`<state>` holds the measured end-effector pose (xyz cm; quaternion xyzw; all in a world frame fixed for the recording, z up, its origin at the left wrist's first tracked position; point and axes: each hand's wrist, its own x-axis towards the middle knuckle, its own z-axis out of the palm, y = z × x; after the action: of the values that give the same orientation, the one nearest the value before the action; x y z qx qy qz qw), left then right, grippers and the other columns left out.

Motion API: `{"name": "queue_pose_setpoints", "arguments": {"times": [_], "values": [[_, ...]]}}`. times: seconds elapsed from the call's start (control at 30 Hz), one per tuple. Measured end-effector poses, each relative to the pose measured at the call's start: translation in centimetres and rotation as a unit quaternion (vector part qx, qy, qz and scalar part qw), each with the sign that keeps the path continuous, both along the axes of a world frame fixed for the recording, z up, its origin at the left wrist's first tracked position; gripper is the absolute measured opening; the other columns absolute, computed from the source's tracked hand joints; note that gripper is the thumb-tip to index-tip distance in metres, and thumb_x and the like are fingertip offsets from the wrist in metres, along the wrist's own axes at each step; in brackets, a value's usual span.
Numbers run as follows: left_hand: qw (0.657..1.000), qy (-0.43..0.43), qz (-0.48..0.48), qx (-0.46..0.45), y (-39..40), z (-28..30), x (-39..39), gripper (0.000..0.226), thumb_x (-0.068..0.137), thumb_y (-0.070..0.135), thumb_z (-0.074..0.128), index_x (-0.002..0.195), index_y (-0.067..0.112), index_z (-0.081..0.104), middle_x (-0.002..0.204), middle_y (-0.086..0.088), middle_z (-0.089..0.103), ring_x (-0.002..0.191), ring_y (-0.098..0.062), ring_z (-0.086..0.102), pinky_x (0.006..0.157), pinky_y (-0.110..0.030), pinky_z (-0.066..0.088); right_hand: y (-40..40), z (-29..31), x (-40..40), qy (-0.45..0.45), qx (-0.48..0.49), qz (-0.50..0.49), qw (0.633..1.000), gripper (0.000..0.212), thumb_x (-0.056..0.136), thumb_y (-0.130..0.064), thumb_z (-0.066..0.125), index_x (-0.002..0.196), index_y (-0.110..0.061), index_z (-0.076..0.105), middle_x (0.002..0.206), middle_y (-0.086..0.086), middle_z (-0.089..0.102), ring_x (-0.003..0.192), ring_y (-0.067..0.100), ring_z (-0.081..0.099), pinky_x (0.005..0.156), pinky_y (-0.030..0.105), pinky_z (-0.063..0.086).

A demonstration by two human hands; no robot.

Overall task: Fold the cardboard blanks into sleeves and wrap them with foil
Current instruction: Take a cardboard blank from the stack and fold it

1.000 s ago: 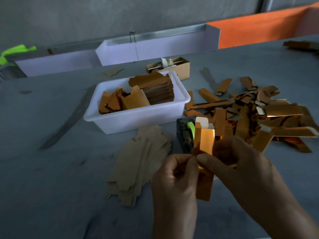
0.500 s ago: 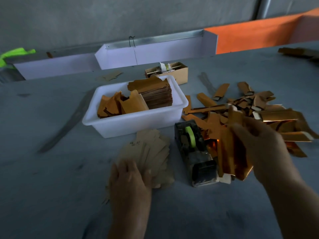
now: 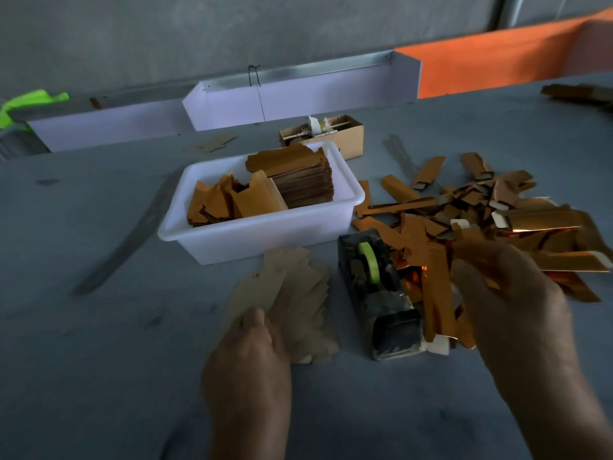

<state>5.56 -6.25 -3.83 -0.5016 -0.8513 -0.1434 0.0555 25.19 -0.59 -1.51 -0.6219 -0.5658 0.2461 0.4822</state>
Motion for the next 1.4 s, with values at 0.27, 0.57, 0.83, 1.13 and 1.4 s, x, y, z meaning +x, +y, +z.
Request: {"name": "queue_pose_setpoints", "arguments": {"times": [0.27,0.57,0.83,1.13,1.4], "values": [[0.951,-0.014,-0.213,0.225,-0.4,-0.7,5.8,0.025,0.08,0.016,0.057,0.091,0.008,0.076,0.101,-0.008,0.074,0.08,-0.019,0.074,0.06,-0.025,0.057,-2.6,0.8,-4.8,0.245,-0.261,0.294,0.886,0.022,0.091,-0.021,0.052,0.091,-0.011,0.071,0.092,0.015,0.07,0.092,0.029,0.066,0.086,0.045,0.054],[0.916,-0.25,-0.109,0.294,-0.1,0.0,4.9,0.023,0.083,0.022,0.07,0.106,0.022,0.067,0.104,0.015,0.064,0.083,0.007,0.058,0.073,0.007,0.035,-1.7,-0.2,-3.2,0.413,-0.308,0.283,0.809,0.026,0.094,-0.013,0.043,0.103,-0.002,0.065,0.095,0.014,0.072,0.09,0.026,0.07,0.076,0.034,0.059],[0.659,-0.734,-0.043,0.161,0.3,-0.6,1.9,0.042,0.053,0.023,0.087,0.088,0.006,0.072,0.09,-0.019,0.073,0.086,-0.031,0.065,0.078,-0.042,0.049,-1.5,-0.2,-3.0,0.445,-0.297,0.275,0.799,0.023,0.093,-0.01,0.044,0.101,-0.003,0.064,0.093,0.014,0.073,0.087,0.026,0.071,0.066,0.03,0.059],[0.769,-0.595,-0.091,0.217,-0.2,-0.4,2.1,0.03,0.06,0.031,0.068,0.09,0.027,0.069,0.075,0.001,0.073,0.067,-0.008,0.065,0.06,-0.027,0.049,-2.2,0.2,-3.0,0.163,-0.115,0.124,0.972,0.012,0.088,-0.021,0.057,0.097,-0.026,0.063,0.088,0.005,0.071,0.076,0.01,0.069,0.063,0.026,0.058],[0.838,-0.467,-0.243,0.146,-1.0,2.2,0.6,0.032,0.069,0.025,0.063,0.097,0.04,0.067,0.081,0.009,0.073,0.075,-0.008,0.069,0.063,-0.023,0.054,-1.8,2.7,-3.0,-0.251,0.186,0.15,0.938,0.027,0.08,-0.027,0.062,0.103,-0.015,0.071,0.102,0.0,0.068,0.103,0.023,0.059,0.09,0.053,0.047]]}}
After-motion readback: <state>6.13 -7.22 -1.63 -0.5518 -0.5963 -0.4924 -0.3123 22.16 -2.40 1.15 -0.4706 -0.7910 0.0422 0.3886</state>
